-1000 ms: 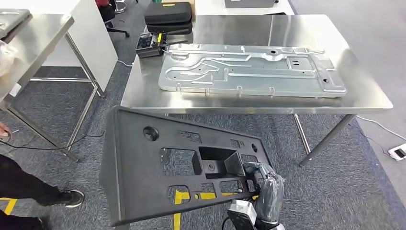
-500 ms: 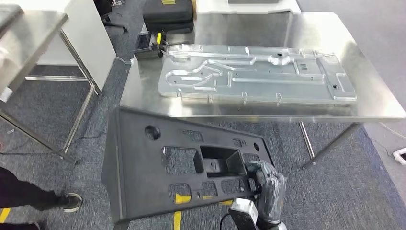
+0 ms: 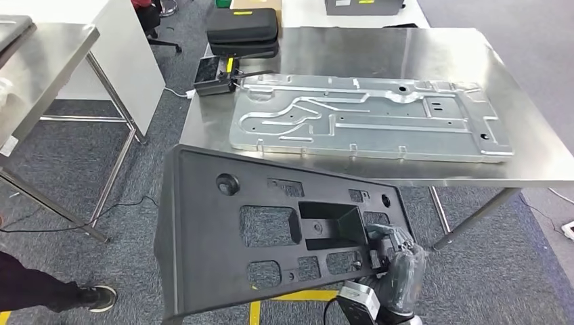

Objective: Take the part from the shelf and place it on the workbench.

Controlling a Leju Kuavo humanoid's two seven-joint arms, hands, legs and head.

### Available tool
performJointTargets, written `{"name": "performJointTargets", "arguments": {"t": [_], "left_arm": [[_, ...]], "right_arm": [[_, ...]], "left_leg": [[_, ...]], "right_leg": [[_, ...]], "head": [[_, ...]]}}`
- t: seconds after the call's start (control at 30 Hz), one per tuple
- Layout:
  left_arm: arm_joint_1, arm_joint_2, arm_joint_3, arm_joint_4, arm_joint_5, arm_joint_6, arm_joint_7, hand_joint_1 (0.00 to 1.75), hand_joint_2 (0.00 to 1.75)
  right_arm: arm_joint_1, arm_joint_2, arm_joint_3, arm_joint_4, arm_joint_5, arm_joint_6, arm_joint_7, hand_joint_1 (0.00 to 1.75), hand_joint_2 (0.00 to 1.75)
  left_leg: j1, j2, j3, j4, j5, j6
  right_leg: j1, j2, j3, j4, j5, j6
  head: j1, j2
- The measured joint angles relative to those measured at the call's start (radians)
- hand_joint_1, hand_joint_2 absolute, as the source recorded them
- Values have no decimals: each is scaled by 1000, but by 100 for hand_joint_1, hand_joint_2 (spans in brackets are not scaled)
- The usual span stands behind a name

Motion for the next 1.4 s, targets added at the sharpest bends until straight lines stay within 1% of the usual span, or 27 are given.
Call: {"name": "performJointTargets", "arguments": {"t": [0.07, 0.1, 0.2, 0.23, 0.27, 0.3, 0.37, 0.4, 0.47, 0.57, 0.63, 0.7, 0.73, 0.77, 0.8, 0.83, 0.9, 0.93, 1.03, 1.1, 1.13, 1.2, 1.23, 1.27, 1.3, 1.37, 1.4], "left_arm": [[1, -1, 0, 0, -2, -1, 0, 0, 175], [0, -1, 0, 0, -4, -1, 0, 0, 175], [-3, -1, 0, 0, -9, -3, 1, 0, 175], [-3, -1, 0, 0, -10, -3, 2, 0, 175], [-3, -1, 0, 0, -10, -3, 3, 0, 175], [-3, -1, 0, 0, -11, -3, 5, 0, 175], [-3, -4, 0, 0, -14, 2, 13, 0, 175], [-4, -6, 0, 0, -16, 5, 18, 0, 175], [-8, -9, -1, 0, -19, 9, 27, 0, 175], [-12, -10, -2, 0, -21, 10, 33, 0, 175], [-14, -10, -2, 0, -22, 11, 35, 0, 175], [-15, -10, -2, 0, -22, 11, 36, 0, 175], [-14, -10, -2, 0, -22, 11, 36, 0, 175], [-14, -10, -2, 0, -23, 11, 36, 0, 175], [-14, -10, -2, 0, -23, 10, 37, 0, 175], [-15, -10, -2, 0, -24, 10, 37, 0, 175], [-18, -10, -2, 0, -25, 6, 36, 0, 175], [-19, -10, -2, 0, -25, 4, 35, 0, 175], [-19, -10, -2, 0, -25, -3, 31, 0, 175], [-19, -10, -2, 0, -26, -6, 29, 0, 175], [-19, -10, -2, 0, -27, -8, 29, 0, 175], [-20, -10, -3, 0, -30, -11, 28, 0, 175], [-19, -9, -3, 0, -31, -14, 27, 0, 175], [-19, -9, -3, 0, -31, -16, 24, 0, 175], [-19, -9, -3, 0, -31, -20, 19, 0, 175], [-18, -10, -4, 0, -30, -27, 5, 0, 175], [-19, -10, -4, 0, -30, -29, -1, 0, 175]], "right_arm": [[0, 1, -10, -12, 7, 0, -2, 175, 175], [0, 2, -14, -18, 11, 0, -3, 175, 175], [0, 2, -34, -31, 24, 0, -5, 175, 175], [1, 2, -42, -34, 27, 0, -5, 175, 175], [0, 2, -50, -37, 31, 0, -4, 175, 175], [-1, 2, -58, -41, 35, 0, -3, 175, 175], [-7, 2, -75, -53, 43, 0, 1, 175, 175], [-11, 2, -83, -59, 45, 0, 4, 175, 175], [-17, 2, -95, -68, 47, 0, 11, 175, 175], [-23, 2, -106, -72, 46, 0, 23, 175, 175], [-28, 2, -110, -73, 46, 0, 24, 175, 175], [-31, 2, -113, -73, 47, 0, 24, 175, 175], [-31, 2, -115, -72, 47, 0, 25, 175, 175], [-31, 2, -116, -72, 47, 0, 26, 175, 175], [-32, 2, -117, -72, 47, 1, 27, 175, 175], [-33, 2, -119, -72, 47, 1, 29, 175, 175], [-38, 2, -122, -72, 47, 1, 30, 175, 175], [-41, 2, -125, -72, 47, 1, 30, 175, 175], [-46, 2, -137, -72, 47, 1, 29, 175, 175], [-48, 2, -152, -74, 47, 1, 28, 175, 175], [-49, 2, -162, -75, 47, 1, 28, 175, 175], [-50, 2, -183, -78, 47, 0, 28, 175, 175], [-50, 2, -194, -79, 47, 0, 27, 175, 175], [-49, 2, -204, -80, 47, 0, 27, 175, 175], [-49, 2, -213, -80, 47, 0, 28, 175, 175], [-50, 2, -227, -80, 46, 0, 29, 175, 175], [-50, 2, -232, -80, 46, 0, 29, 175, 175]], "left_leg": [[2, 0, 7, -8, -2, 16], [3, 0, 11, -12, -4, 23], [-3, 1, 20, -13, -13, 38], [-6, 0, 25, -13, -17, 41], [-10, -1, 31, -13, -21, 43], [-13, -2, 39, -13, -26, 44], [-20, -4, 54, -12, -37, 42], [-22, -5, 57, -11, -42, 39], [-22, -4, 56, -10, -46, 32], [-21, -1, 54, 0, -60, 18], [-17, 0, 21, 77, -104, 6], [-10, 0, -45, 203, -154, -6], [-6, 0, -71, 246, -161, -11], [-3, 0, -81, 253, -148, -15], [0, 0, -70, 221, -115, -17], [2, 1, -44, 156, -72, -18], [1, 1, 10, 34, -20, -14], [-2, 0, 24, 1, -13, -9], [-6, -1, 27, -14, -14, 8], [-2, -1, 32, -24, -10, 23], [-1, 0, 35, -28, -9, 29], [-2, 1, 35, -28, -10, 35], [-3, 1, 35, -27, -11, 37], [-4, 1, 36, -25, -12, 37], [-5, 0, 37, -24, -14, 37], [-5, -2, 41, -20, -19, 33], [-7, -2, 42, -17, -22, 29]], "right_leg": [[-2, -2, -1, 15, -13, 8], [-2, -3, -17, 50, -32, 9], [4, -4, -131, 235, -94, 6], [6, -4, -162, 272, -92, 3], [9, -4, -175, 273, -71, -1], [12, -4, -171, 239, -34, -8], [24, -4, -136, 124, 48, -30], [30, -5, -119, 75, 71, -39], [37, -5, -105, 39, 75, -47], [30, -4, -90, 14, 77, -51], [22, -7, -77, 1, 79, -56], [20, -8, -72, 0, 76, -59], [20, -8, -71, 2, 73, -59], [19, -7, -69, 4, 70, -57], [17, -6, -66, 6, 66, -54], [16, -5, -61, 8, 62, -50], [16, -4, -57, 13, 54, -41], [16, -4, -59, 14, 52, -35], [16, -4, -62, 13, 52, -17], [15, -5, -74, 46, 28, -9], [14, -5, -95, 92, 1, -5], [15, -5, -162, 226, -59, -1], [14, -5, -191, 279, -73, 0], [14, -5, -204, 297, -67, 0], [14, -5, -196, 273, -40, -1], [15, -5, -138, 143, 33, -8], [17, -5, -110, 81, 57, -12]], "head": [[0, 0], [0, 0], [0, 0], [0, 0], [0, 0], [0, 0], [0, 0], [0, 0], [0, 0], [-1, 0], [-2, 0], [-2, 0], [-2, 0], [-2, 0], [-2, 0], [-2, 0], [-2, 0], [-2, 0], [-2, 0], [-1, 0], [-1, 0], [-1, 0], [-1, 0], [-1, 0], [-1, 0], [-1, 0], [-1, 0]]}}
